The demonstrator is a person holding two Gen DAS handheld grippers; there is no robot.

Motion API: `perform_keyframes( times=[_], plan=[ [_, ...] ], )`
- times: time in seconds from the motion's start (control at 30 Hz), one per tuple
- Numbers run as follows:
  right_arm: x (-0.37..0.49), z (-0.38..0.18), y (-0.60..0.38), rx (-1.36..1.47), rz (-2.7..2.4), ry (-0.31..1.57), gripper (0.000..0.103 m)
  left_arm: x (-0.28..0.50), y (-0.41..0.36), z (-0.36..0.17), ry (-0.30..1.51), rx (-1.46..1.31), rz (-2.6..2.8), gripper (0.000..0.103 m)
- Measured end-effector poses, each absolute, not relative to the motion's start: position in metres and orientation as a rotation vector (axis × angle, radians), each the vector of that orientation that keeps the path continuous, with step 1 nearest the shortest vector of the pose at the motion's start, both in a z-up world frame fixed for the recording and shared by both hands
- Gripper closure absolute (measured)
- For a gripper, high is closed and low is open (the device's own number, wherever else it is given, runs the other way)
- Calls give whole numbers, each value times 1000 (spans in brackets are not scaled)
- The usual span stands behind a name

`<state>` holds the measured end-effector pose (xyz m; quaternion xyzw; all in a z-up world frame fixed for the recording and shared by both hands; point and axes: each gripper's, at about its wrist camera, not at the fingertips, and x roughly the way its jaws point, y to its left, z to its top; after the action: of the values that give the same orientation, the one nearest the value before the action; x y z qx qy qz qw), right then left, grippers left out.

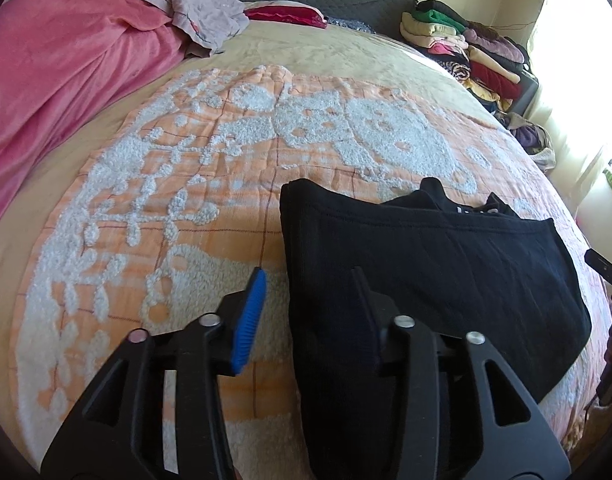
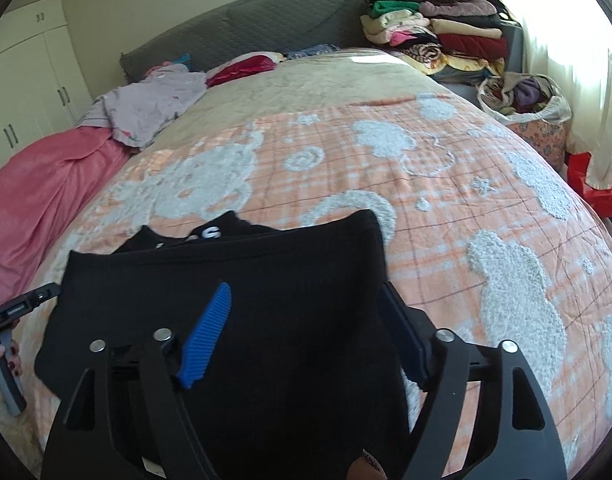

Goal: Fold small clothes

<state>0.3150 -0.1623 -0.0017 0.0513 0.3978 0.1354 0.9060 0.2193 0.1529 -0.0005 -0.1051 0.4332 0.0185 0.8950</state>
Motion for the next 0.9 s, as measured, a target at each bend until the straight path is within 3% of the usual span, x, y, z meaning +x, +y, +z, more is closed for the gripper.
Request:
perform_keyframes(
  times=[0.3,0.4,0.5,0.53,0.57,0.9],
  plan=[
    [273,19,-111,21,396,783,9,193,154,14,892,-189,50,45],
    [261,23,-99,5,430,775,7,182,157,17,889,-193,61,27],
    [248,25,-88,-8,454,770,6,167,161,20,880,-220,63,23],
    [245,25,-85,-8,463,770,6,160,162,21,876,-227,63,12],
    [240,24,-81,-11,473,775,6,156,162,22,874,-228,64,10],
    [204,16,-31,-114,551,773,5,128,170,26,880,-199,102,10]
  ],
)
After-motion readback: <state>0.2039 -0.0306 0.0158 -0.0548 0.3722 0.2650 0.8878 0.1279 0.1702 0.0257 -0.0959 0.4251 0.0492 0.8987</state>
